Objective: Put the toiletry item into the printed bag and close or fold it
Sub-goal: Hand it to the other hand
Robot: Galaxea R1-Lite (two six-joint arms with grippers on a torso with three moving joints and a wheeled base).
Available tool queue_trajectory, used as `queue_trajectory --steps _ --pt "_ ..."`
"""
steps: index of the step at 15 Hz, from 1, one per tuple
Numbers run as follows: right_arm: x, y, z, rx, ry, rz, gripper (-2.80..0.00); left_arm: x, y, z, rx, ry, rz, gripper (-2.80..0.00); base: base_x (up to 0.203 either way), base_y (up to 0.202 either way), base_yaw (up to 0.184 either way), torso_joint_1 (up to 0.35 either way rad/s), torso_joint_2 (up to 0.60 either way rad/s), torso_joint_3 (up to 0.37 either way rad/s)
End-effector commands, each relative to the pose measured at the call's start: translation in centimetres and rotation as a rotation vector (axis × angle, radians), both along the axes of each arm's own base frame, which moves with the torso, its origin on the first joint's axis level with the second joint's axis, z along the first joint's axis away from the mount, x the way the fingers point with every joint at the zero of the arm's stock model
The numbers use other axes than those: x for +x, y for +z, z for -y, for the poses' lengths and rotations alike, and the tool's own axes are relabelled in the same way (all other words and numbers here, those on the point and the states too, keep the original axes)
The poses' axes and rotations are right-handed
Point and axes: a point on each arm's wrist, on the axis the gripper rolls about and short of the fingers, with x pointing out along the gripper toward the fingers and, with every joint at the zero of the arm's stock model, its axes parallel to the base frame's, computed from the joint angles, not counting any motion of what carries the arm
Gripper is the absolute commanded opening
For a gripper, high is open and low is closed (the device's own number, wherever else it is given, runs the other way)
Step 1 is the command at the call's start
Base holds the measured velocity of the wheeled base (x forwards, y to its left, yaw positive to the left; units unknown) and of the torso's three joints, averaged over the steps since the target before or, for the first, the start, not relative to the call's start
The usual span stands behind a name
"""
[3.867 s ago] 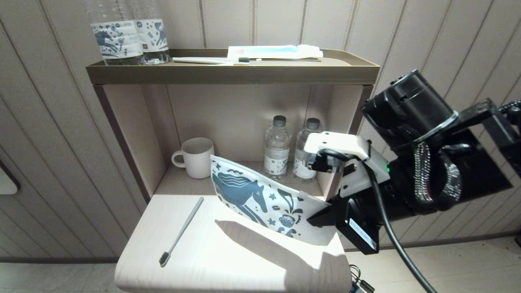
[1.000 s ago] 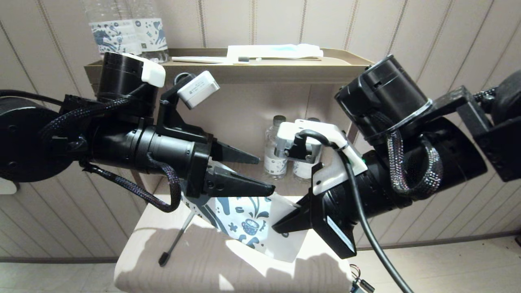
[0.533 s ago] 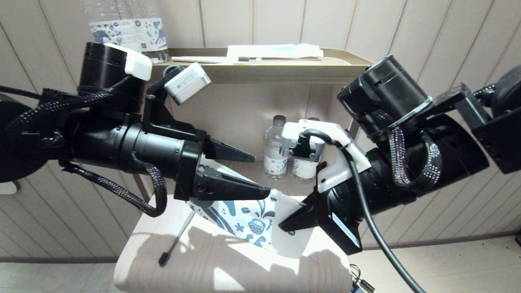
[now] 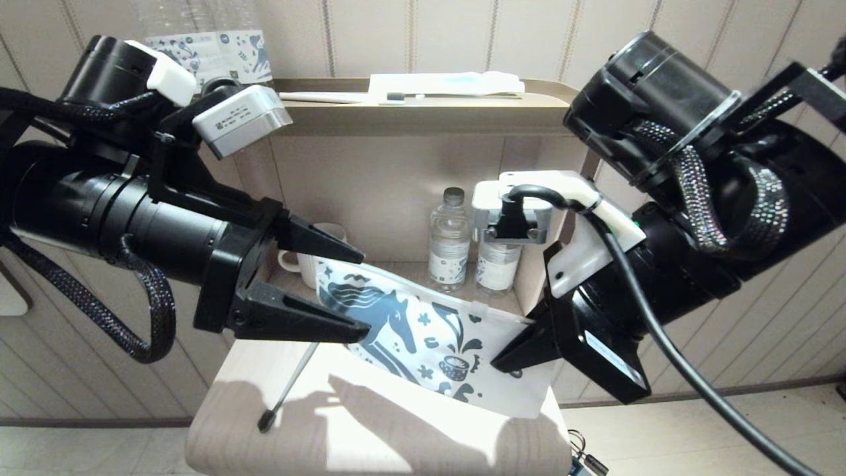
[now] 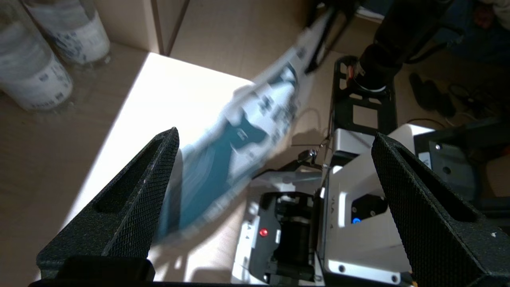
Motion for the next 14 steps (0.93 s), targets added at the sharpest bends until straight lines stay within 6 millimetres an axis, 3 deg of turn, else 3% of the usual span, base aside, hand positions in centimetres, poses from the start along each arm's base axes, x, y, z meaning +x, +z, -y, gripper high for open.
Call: queue_trajectory --steps 1,7,14 --pt "-0.1 -0.3 -0.9 0.018 0.050 -0.029 -2.80 0.7 0.0 0.1 -0.020 -0.017 -0.009 0.00 0.000 0.000 0.000 0.000 0.00 0.000" --pt "-0.4 -0.3 -1.4 0.089 0.143 -0.094 -2.80 1.9 -0.2 -0.6 -0.131 -0.095 -0.031 0.00 0.000 0.000 0.000 0.000 0.00 0.000" --pt "1.3 -1.5 -3.1 0.208 0.225 -0.170 -2.80 2.8 -1.6 -0.2 -0.151 -0.134 -0.090 0.00 0.000 0.000 0.000 0.000 0.00 0.000"
